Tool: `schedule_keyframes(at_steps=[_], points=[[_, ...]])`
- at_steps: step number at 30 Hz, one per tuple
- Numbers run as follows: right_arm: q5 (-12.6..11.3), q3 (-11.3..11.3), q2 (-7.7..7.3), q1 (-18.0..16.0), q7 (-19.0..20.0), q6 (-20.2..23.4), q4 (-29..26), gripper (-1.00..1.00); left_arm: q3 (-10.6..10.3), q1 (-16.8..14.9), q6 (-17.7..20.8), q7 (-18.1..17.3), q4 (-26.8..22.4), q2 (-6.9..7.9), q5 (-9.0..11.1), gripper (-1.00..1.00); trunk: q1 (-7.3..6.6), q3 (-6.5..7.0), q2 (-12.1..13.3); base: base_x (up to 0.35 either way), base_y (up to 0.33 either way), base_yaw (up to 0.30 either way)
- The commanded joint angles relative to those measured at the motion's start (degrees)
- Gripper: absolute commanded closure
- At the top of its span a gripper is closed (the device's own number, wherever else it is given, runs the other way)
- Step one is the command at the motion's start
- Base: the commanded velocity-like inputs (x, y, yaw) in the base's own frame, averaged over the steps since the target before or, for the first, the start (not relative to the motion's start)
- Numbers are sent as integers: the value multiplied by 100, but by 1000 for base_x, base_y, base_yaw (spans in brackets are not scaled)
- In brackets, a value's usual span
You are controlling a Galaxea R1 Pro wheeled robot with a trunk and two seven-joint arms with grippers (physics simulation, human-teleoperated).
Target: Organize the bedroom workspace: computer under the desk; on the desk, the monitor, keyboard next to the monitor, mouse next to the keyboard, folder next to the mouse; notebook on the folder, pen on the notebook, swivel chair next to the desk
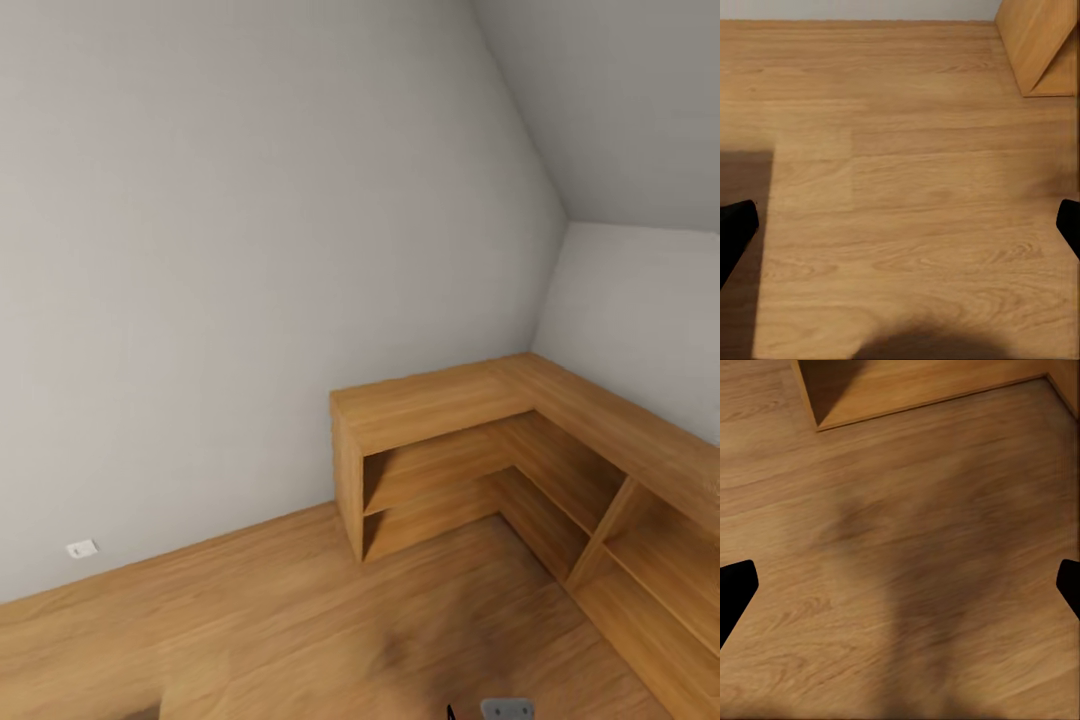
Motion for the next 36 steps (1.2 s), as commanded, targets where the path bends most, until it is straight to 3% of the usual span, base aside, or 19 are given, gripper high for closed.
schedule_keyframes(at_steps=[1, 25, 36], points=[[62, -45, 2, -7, -29, -19, 12, -100, 20, 3, -2, 12, -10, -4, -25, -100, 3, -12, -4, 239, 0, -163], [62, -45, 25, -5, -31, -10, 12, -100, 24, 3, -11, 31, -5, 3, -17, -100, 3, -192, -4, 42, 0, -143], [62, -45, 27, -6, -37, -15, 12, -100, 28, 3, -10, 37, -5, 11, -9, -100, 3, -218, -4, 0, 15, -43]])
